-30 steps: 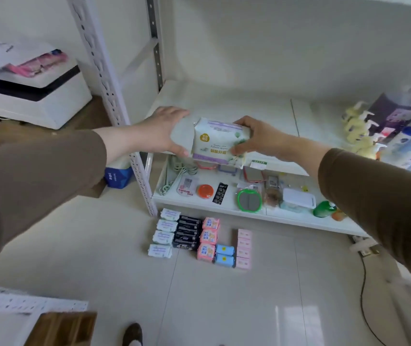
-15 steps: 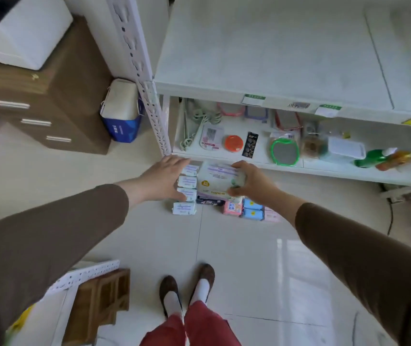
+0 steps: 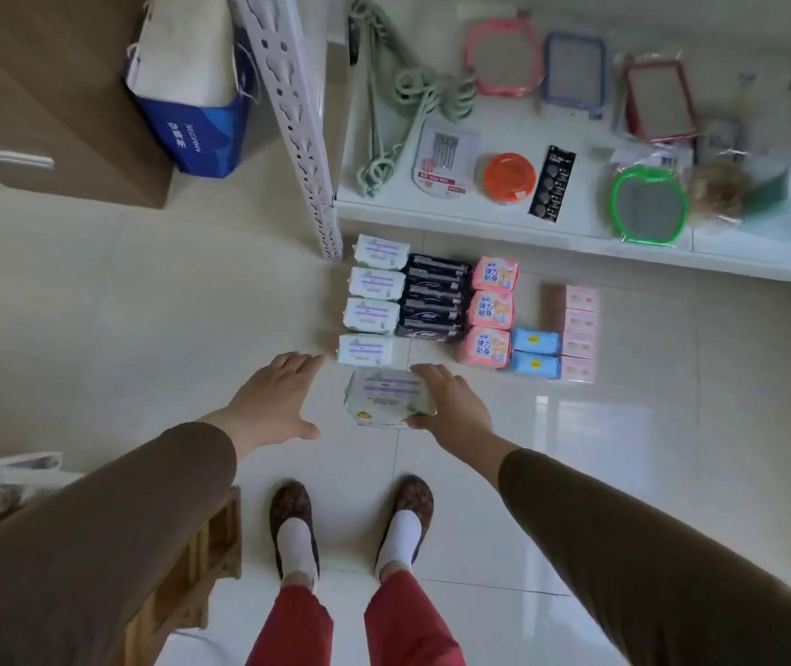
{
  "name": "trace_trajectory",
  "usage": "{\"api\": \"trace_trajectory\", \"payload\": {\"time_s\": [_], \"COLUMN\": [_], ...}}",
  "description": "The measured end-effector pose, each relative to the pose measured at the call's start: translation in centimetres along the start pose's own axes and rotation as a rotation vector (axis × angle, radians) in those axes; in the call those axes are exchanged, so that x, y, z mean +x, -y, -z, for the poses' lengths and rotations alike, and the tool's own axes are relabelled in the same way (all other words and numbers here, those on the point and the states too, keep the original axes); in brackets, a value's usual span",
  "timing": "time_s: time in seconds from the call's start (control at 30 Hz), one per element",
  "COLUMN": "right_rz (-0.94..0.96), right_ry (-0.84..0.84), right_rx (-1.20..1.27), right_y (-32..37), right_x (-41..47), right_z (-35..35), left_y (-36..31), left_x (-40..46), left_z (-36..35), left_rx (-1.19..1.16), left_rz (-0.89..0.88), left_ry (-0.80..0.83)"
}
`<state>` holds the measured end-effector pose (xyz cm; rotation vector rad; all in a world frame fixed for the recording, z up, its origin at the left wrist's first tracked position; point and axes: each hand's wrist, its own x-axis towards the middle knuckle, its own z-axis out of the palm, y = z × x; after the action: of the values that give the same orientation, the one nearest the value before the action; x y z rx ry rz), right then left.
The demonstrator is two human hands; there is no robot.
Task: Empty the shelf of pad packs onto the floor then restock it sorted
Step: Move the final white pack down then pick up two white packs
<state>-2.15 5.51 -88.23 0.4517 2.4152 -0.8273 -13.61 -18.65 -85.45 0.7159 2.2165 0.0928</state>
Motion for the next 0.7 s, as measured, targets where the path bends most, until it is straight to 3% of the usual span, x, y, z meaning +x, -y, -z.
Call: {"api": "trace_trajectory", "payload": {"time_s": [0.33,0.7], "right_rz": [-0.038,-0.076], "right_ry": [-0.047,-0.142], "right_rx": [-0.038,0.025], "right_y": [-4.7,-8.3], "right_x": [9.6,17.7], "right_z": [-16.5,-25.8], "left_y": [6.3,10.0], "left_x": [9.9,17.4], "left_z": [-12.5,-22.0], "left_rx": [0.008,-0.030], "left_rz": [-0.009,0.042], "left_ry": [-0.043,-0.111]}}
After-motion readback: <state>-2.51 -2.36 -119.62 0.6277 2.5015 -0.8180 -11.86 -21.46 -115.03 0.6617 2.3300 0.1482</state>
